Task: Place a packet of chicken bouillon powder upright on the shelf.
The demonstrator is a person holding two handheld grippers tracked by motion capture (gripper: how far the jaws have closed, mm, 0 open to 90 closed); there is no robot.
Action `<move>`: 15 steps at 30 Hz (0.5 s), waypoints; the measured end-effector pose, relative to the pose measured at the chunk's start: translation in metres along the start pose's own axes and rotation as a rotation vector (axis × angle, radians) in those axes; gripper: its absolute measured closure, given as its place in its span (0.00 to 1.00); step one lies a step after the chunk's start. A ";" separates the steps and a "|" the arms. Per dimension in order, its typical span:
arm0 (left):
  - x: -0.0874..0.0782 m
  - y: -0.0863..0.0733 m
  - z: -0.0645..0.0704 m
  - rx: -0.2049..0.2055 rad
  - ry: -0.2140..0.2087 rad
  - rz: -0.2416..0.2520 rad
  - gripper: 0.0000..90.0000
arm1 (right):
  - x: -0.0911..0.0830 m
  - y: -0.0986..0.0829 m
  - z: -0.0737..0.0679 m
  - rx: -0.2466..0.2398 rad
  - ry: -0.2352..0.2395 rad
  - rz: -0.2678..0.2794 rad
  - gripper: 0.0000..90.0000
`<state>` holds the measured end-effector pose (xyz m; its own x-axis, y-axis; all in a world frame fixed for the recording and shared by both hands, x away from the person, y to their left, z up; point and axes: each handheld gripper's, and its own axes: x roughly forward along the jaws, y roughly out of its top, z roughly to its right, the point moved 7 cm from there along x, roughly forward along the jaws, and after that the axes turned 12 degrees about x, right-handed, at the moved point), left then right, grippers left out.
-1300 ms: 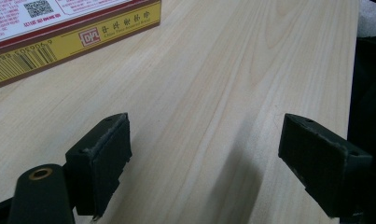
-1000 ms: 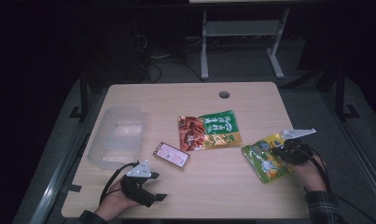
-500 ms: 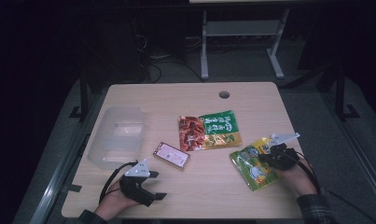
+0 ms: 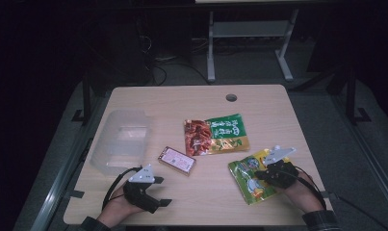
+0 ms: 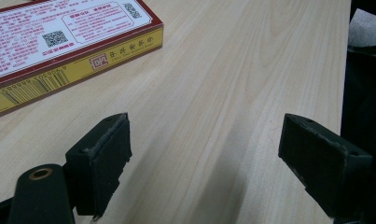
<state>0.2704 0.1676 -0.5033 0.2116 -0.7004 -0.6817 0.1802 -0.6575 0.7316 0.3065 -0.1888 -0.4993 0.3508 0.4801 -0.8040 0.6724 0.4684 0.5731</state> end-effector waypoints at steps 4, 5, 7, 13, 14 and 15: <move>0.000 0.000 0.001 0.002 -0.002 -0.003 0.18 | 0.004 0.003 -0.009 -0.023 0.032 -0.004 1.00; 0.000 0.000 0.001 0.002 -0.004 -0.004 0.18 | 0.006 0.004 -0.012 -0.026 0.039 -0.007 1.00; 0.000 0.000 0.001 0.001 -0.004 -0.005 0.18 | 0.009 0.007 -0.017 -0.044 0.058 -0.008 1.00; 0.000 -0.001 0.002 0.004 -0.005 -0.006 0.18 | 0.017 0.014 -0.032 -0.081 0.100 -0.014 1.00; 0.000 0.000 0.002 0.003 -0.005 -0.002 0.18 | 0.019 0.016 -0.035 -0.092 0.109 -0.012 1.00; 0.000 0.000 0.003 0.003 -0.004 -0.001 0.18 | 0.021 0.017 -0.038 -0.097 0.118 -0.015 1.00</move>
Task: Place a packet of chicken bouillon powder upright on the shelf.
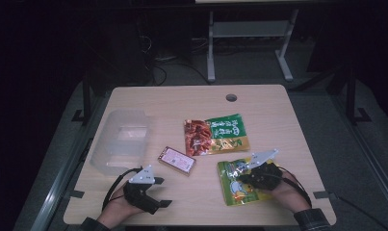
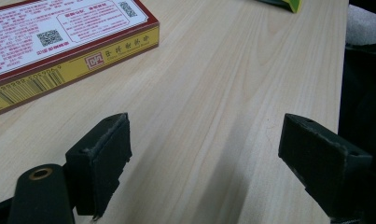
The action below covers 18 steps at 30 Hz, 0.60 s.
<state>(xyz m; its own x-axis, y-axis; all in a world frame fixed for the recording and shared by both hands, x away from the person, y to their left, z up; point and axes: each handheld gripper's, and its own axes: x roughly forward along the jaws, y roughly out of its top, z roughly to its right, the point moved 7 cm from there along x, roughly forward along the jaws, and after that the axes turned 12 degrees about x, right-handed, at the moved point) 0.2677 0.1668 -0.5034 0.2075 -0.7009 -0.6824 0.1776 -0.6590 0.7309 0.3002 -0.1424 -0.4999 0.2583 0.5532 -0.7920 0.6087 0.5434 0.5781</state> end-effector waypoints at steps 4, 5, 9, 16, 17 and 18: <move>0.000 0.000 0.001 0.004 -0.003 -0.004 0.18 | 0.009 0.008 -0.010 -0.056 0.023 -0.006 1.00; 0.000 0.000 0.001 0.006 -0.003 -0.004 0.18 | 0.011 0.010 -0.012 -0.067 0.024 -0.008 1.00; -0.001 0.000 0.001 0.010 -0.003 -0.003 0.18 | 0.014 0.018 -0.017 -0.108 -0.015 0.001 1.00; -0.001 0.000 0.001 0.012 -0.003 -0.003 0.18 | 0.023 0.048 0.006 -0.004 -0.120 0.084 1.00; -0.001 0.000 0.001 0.010 -0.003 -0.003 0.18 | 0.025 0.050 0.008 0.002 -0.122 0.082 1.00; -0.001 0.000 0.001 0.011 -0.004 -0.003 0.18 | 0.029 0.052 0.009 0.013 -0.120 0.077 1.00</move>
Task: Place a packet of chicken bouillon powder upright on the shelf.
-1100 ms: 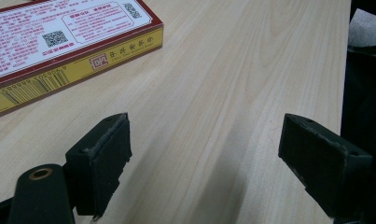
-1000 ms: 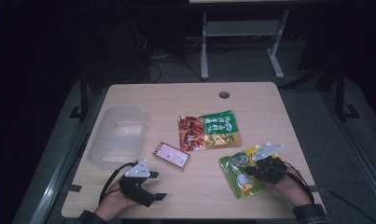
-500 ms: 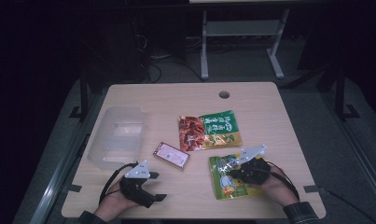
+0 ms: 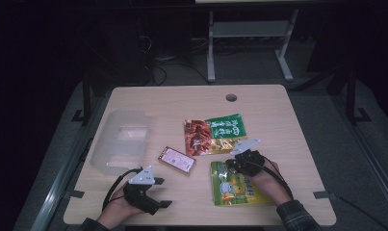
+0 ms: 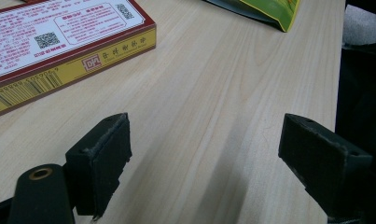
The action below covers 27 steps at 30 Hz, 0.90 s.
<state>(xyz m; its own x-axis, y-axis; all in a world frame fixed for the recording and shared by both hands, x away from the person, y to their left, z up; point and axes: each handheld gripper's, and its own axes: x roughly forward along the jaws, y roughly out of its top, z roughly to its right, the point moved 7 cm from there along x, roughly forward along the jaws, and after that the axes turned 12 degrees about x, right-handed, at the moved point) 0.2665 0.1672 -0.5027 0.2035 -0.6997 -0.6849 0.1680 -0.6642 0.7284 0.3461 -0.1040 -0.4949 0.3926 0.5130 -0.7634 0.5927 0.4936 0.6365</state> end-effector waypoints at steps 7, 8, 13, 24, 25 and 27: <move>-0.001 0.000 0.001 -0.002 0.001 0.001 0.18 | 0.013 0.005 -0.019 -0.054 0.075 -0.021 1.00; -0.001 0.000 0.001 -0.003 0.001 0.001 0.18 | 0.013 0.004 -0.022 -0.077 0.089 -0.025 1.00; -0.001 0.000 0.001 0.007 0.002 0.001 0.18 | 0.013 0.002 -0.040 -0.123 0.117 -0.028 1.00; -0.003 0.003 0.002 0.008 -0.001 0.020 0.18 | -0.012 -0.027 -0.020 -0.062 0.120 -0.064 1.00; -0.003 0.004 0.003 0.009 -0.002 0.023 0.18 | -0.011 -0.026 -0.022 -0.060 0.139 -0.067 1.00; -0.003 0.005 0.003 0.009 -0.002 0.026 0.18 | -0.008 -0.025 -0.029 -0.079 0.155 -0.062 1.00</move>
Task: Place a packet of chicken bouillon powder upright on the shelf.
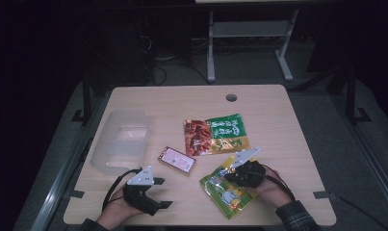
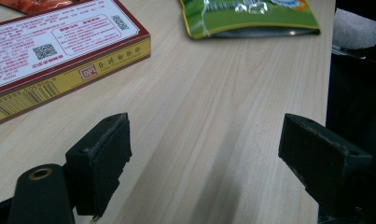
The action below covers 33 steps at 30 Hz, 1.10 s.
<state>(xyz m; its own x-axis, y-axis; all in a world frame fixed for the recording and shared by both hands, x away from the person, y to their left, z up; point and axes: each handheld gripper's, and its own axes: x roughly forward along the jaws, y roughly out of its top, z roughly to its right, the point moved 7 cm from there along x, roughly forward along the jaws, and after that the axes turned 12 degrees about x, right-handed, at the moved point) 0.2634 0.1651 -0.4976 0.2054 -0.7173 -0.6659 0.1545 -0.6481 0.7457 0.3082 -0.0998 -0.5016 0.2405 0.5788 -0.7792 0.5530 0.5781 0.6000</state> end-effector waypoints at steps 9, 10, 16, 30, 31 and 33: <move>0.003 0.016 0.007 -0.016 0.004 0.035 0.18 | 0.020 0.013 -0.042 -0.077 0.094 -0.007 1.00; 0.003 0.016 0.007 -0.016 0.004 0.035 0.18 | 0.020 0.013 -0.042 -0.077 0.094 -0.007 1.00; 0.026 0.043 0.018 0.003 -0.014 0.027 0.18 | 0.012 0.017 -0.047 -0.077 0.099 0.028 1.00; 0.077 0.076 0.007 -0.009 -0.052 -0.046 0.16 | -0.030 -0.025 -0.005 0.065 -0.021 0.027 1.00; 0.081 0.077 0.006 -0.003 -0.049 -0.057 0.16 | -0.029 -0.029 -0.005 0.068 -0.023 0.012 1.00; 0.086 0.078 0.006 -0.004 -0.053 -0.070 0.16 | -0.025 -0.036 -0.005 0.064 -0.021 -0.020 1.00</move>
<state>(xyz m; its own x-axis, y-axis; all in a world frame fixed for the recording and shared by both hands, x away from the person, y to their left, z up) 0.2874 0.0517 -0.4970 0.1422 -0.6831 -0.7163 0.1705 -0.6959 0.6976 0.2778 -0.1322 -0.5031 0.2451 0.5550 -0.7949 0.6078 0.5508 0.5720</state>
